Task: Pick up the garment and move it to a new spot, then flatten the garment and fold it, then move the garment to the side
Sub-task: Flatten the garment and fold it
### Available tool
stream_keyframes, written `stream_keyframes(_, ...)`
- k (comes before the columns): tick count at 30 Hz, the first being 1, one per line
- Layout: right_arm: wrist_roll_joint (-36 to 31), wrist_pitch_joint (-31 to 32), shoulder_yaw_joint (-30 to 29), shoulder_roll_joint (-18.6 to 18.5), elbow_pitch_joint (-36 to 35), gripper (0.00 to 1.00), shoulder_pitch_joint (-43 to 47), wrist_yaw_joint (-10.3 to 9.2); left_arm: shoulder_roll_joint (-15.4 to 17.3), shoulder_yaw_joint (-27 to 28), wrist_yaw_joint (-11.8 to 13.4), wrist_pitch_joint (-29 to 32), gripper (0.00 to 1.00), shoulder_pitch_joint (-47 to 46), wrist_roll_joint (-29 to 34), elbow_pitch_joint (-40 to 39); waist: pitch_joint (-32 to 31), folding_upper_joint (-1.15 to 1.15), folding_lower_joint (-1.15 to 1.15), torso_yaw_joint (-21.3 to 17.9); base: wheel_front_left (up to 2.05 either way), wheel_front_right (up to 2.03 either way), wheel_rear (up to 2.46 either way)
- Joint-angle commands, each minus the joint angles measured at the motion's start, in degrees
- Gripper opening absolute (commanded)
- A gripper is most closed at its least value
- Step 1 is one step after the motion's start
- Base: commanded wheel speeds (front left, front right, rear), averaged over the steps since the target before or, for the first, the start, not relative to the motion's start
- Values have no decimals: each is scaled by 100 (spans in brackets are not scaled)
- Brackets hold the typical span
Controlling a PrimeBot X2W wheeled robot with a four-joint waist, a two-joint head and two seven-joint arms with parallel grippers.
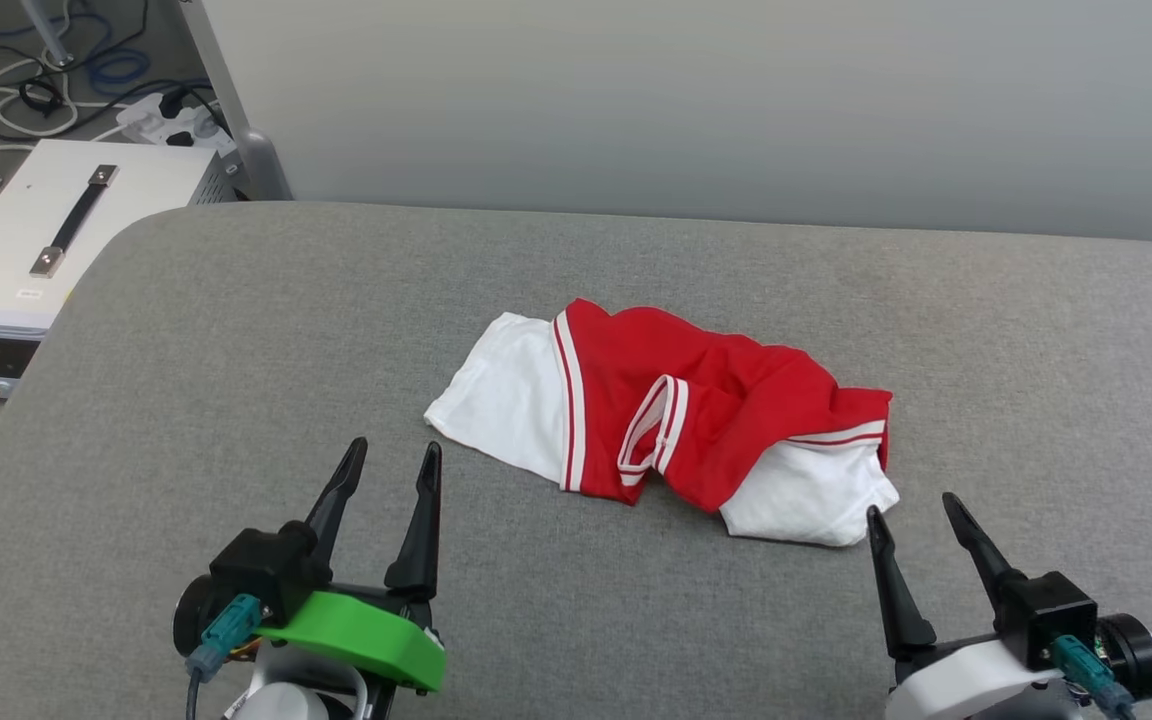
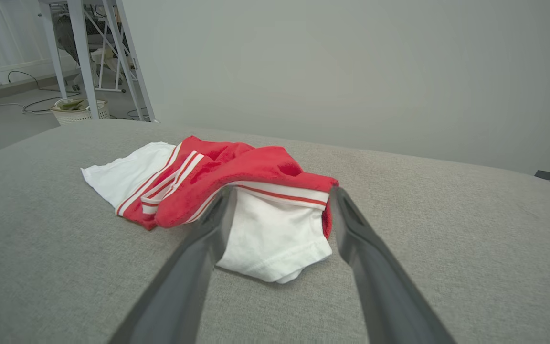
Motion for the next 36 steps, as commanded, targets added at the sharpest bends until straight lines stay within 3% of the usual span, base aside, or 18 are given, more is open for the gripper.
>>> stream_keyframes(1, -56, 103, 95, -8, -25, 100, 24, -4, -61, 46, -55, -32, 100, 21, 71, 20, 67, 0, 0, 6, 0, 0, 0)
stream_keyframes(7, 223, 1414, 812, -533, -76, 100, -254, -4, -206, 136, -164, -32, 100, -95, 188, 112, 285, 0, 0, 97, 0, 0, 0)
stream_keyframes(12, 931, 2867, 1533, -1227, -195, 100, -764, -4, -308, 158, -215, -32, 100, -225, 199, 219, 511, 0, 0, 260, 0, 0, 0)
stream_keyframes(17, 1625, 3837, 2002, -1749, -271, 100, -1308, -4, -384, 176, -240, -32, 100, -373, 216, 269, 735, 0, 0, 492, 0, 0, 0)
stream_keyframes(23, 2026, 4412, 2301, -2126, -166, 100, -1836, -4, -447, 172, -251, -32, 100, -506, 249, 302, 995, 0, 0, 750, 0, 0, 0)
stream_keyframes(36, 2638, 5148, 2675, -2416, 375, 100, -2129, -4, -512, 102, -255, -32, 100, -658, 226, 351, 1315, 0, 0, 1106, 0, 0, 0)
